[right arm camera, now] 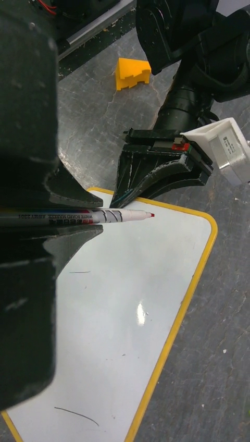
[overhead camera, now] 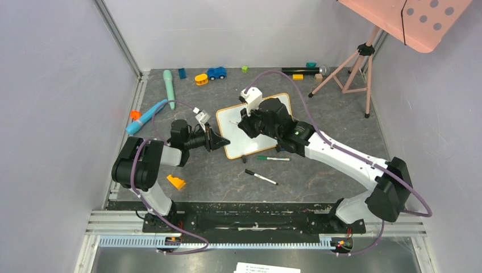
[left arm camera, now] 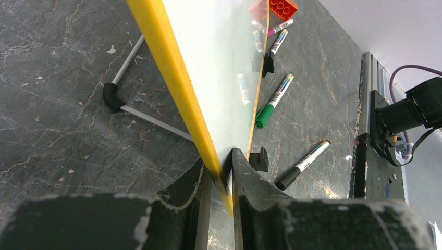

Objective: Write a sentence on the whiteboard

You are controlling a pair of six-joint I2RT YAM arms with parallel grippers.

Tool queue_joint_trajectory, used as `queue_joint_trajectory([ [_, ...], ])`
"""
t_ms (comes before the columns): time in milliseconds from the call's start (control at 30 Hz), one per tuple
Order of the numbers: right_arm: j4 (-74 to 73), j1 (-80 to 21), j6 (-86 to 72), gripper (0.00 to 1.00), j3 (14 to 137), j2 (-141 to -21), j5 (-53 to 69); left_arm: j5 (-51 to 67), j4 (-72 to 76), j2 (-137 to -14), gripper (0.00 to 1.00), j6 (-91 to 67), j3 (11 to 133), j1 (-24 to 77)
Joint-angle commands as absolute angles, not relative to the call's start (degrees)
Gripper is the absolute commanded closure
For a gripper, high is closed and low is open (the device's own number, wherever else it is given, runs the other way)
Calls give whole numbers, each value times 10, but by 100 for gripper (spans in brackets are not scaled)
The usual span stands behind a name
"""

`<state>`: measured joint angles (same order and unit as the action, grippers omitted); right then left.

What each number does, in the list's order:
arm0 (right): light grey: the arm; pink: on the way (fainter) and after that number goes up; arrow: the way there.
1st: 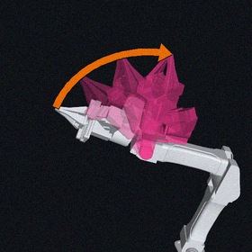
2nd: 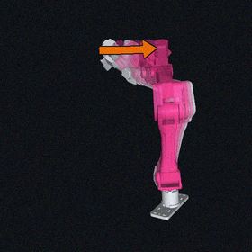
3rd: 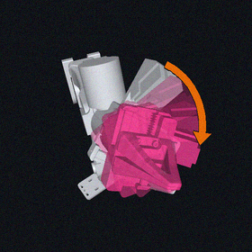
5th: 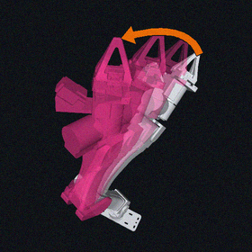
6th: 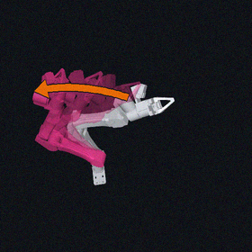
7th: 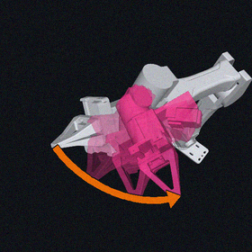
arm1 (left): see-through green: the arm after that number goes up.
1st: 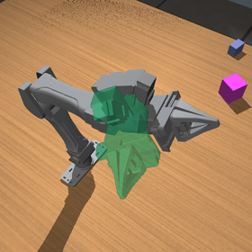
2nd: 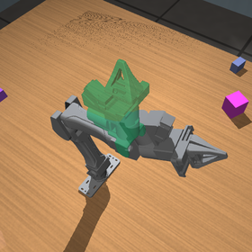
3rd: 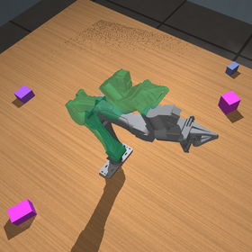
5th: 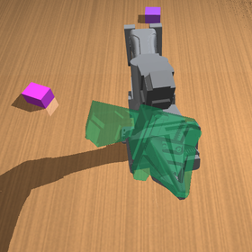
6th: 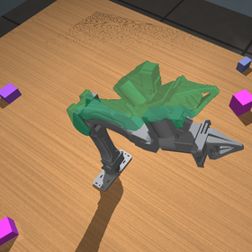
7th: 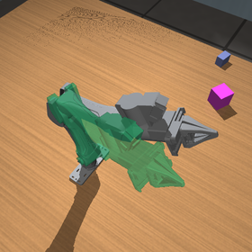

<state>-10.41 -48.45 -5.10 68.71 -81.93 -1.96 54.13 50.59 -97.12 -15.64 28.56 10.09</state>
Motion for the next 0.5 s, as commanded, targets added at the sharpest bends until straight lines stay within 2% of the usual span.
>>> queue_joint_trajectory([
  [0, -102, -491, -24, 100, 729, -838, -34, 505, 501, -976, 90, -128, 297, 97],
  [467, -116, -501, -5, 100, 813, -914, -61, 506, 500, -976, 90, -127, 299, 97],
])
